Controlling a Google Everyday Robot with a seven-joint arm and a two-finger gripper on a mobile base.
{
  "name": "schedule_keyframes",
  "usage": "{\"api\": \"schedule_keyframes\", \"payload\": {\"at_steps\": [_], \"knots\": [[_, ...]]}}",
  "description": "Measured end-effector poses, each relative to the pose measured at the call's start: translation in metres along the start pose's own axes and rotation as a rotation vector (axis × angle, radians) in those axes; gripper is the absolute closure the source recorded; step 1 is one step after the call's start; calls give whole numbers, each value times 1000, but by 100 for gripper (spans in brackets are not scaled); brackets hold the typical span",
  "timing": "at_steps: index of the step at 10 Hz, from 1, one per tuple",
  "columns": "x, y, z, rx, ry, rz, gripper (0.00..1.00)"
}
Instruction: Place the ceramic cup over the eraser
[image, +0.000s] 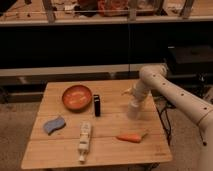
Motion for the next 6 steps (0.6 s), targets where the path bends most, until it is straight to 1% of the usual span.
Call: {"api": "schedule_keyframes", "payload": {"at_steps": [4, 6], "knots": [[-1, 2, 3, -30, -1, -14, 21], [-2, 2, 5, -45, -2, -30, 38]]}}
